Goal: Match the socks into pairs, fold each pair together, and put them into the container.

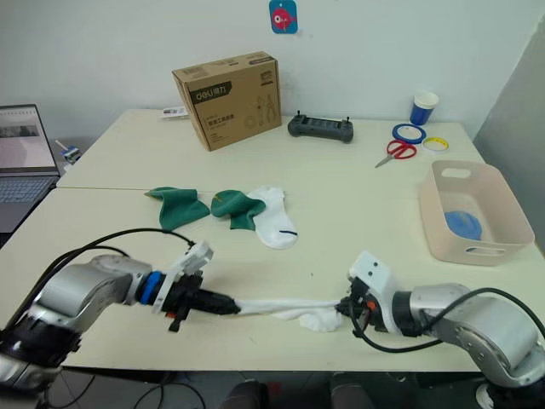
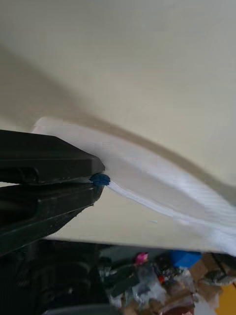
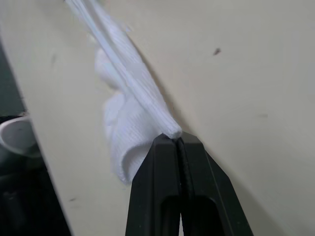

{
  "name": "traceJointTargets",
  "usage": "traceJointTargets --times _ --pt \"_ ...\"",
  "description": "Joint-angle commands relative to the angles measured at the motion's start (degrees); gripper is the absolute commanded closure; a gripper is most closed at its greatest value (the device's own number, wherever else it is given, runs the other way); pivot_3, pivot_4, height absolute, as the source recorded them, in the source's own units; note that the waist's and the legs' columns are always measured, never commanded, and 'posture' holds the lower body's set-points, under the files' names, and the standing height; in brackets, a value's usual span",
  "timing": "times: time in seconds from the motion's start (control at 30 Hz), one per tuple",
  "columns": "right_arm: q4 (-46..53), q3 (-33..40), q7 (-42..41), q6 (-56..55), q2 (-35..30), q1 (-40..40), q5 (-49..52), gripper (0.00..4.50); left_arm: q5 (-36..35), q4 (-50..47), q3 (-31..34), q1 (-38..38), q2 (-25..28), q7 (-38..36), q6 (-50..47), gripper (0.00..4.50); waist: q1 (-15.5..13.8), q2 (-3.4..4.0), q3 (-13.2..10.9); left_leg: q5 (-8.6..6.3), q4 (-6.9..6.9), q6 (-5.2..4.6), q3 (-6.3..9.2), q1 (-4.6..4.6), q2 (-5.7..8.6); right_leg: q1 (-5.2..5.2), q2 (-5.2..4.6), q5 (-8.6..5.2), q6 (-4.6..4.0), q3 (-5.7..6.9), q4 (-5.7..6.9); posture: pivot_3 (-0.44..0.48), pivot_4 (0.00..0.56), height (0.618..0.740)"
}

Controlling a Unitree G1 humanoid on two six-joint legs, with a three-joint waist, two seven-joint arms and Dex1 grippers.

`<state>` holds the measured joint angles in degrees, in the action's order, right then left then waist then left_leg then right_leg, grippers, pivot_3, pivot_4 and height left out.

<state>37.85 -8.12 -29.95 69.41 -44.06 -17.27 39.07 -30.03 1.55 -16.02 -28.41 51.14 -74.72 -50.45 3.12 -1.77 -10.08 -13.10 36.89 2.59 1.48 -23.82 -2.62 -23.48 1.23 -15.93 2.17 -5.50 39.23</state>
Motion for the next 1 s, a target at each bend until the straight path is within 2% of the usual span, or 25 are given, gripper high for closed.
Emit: traceJointTargets --times 0.03,0.2,0.3,0.4,0.5,0.67,0.7,0.8,0.9,1.0 --pt "-3.01 -2.66 -0.48 -3.37 0.5 -3.82 -3.77 4.47 4.35 6.63 -1.8 -4.67 -2.67 0.1 2.25 4.5 0.02 0.0 0.0 0.0 0.01 0.0 0.02 0.0 0.0 0.0 0.02 -0.01 0.0 0.01 0.01 0.0 0.15 0.723" --pt "-6.76 -7.17 -3.35 -9.22 -1.99 -6.89 -9.98 4.47 7.45 11.12 -2.49 -7.84 -5.74 0.15 3.33 4.5 0.0 0.0 0.0 -0.01 0.0 -0.02 0.05 -0.08 -0.03 -0.05 0.05 -0.03 0.01 0.03 0.0 0.0 0.15 0.723" --pt "-8.33 -7.91 -5.21 -13.05 -2.38 -7.86 -12.54 3.82 7.62 11.08 -1.9 -7.92 -6.46 -0.82 3.4 4.5 -0.05 0.0 0.0 -0.01 0.02 -0.02 0.05 -0.1 -0.03 -0.05 0.04 -0.03 0.01 0.03 0.0 0.0 0.15 0.723" --pt "-9.31 -8.69 -6.22 -16.85 -3.23 -7.71 -16.02 2.88 8.18 10.69 -0.84 -7.79 -7.06 0.31 4.2 4.5 -0.05 0.0 0.0 -0.01 0.04 -0.02 0.06 -0.08 -0.03 -0.05 0.04 -0.03 0.02 0.03 0.04 0.0 0.15 0.723" --pt "-9.11 -8.33 -6.37 -20.44 -4.72 -7.2 -19.67 1.95 8.56 11.14 2.15 -7.95 -8.21 2.56 8.52 3.85 -0.18 0.0 0.0 -0.01 0.06 -0.02 0.05 -0.08 -0.02 -0.05 0.03 -0.02 0.02 0.03 0.07 0.0 0.15 0.723" --pt "-5.65 -3.98 -6.09 -22.32 -5.84 -3.74 -21.19 0.13 7.34 9.32 7.53 -7.81 -7.84 5.15 9.41 2.21 -0.19 0.0 0.0 -0.01 0.06 -0.02 0.06 -0.08 -0.04 -0.05 0.04 -0.02 0.02 0.03 0.08 0.0 0.15 0.723" --pt "-4.84 -3.02 -5.85 -22.07 -5.64 -2.91 -21.07 0.0 7.0 8.76 8.36 -7.6 -7.66 5.32 8.95 1.97 -0.21 0.0 0.0 -0.01 0.05 -0.02 0.07 -0.08 -0.04 -0.05 0.04 -0.03 0.02 0.04 0.1 0.0 0.15 0.723" --pt "-0.62 1.92 -3.72 -19.67 -2.99 1.15 -19.05 0.0 5.85 6.61 11.3 -6.19 -6.76 6.66 6.73 0.97 -0.2 -0.01 0.0 -0.01 0.05 -0.02 0.1 -0.08 -0.04 -0.05 0.04 -0.03 0.03 0.04 0.13 0.0 0.15 0.723" --pt "2.92 5.72 -0.51 -18.47 2.37 5.94 -17.01 0.0 3.35 2.3 14.34 -2.81 -6.71 8.07 3.75 0.02 -0.11 -0.01 0.0 -0.01 0.06 -0.02 0.1 -0.05 -0.04 -0.03 0.03 -0.03 0.03 0.03 0.18 0.0 0.15 0.723" --pt "4.91 5.76 3.48 -18.04 7.63 10.67 -17.27 0.0 1.03 -3.65 15.41 1.86 -6.12 9.18 -0.37 0.02 -0.05 -0.01 0.0 -0.01 0.06 -0.02 0.1 -0.02 -0.05 -0.02 0.03 -0.04 0.04 0.03 0.2 0.0 0.15 0.723"
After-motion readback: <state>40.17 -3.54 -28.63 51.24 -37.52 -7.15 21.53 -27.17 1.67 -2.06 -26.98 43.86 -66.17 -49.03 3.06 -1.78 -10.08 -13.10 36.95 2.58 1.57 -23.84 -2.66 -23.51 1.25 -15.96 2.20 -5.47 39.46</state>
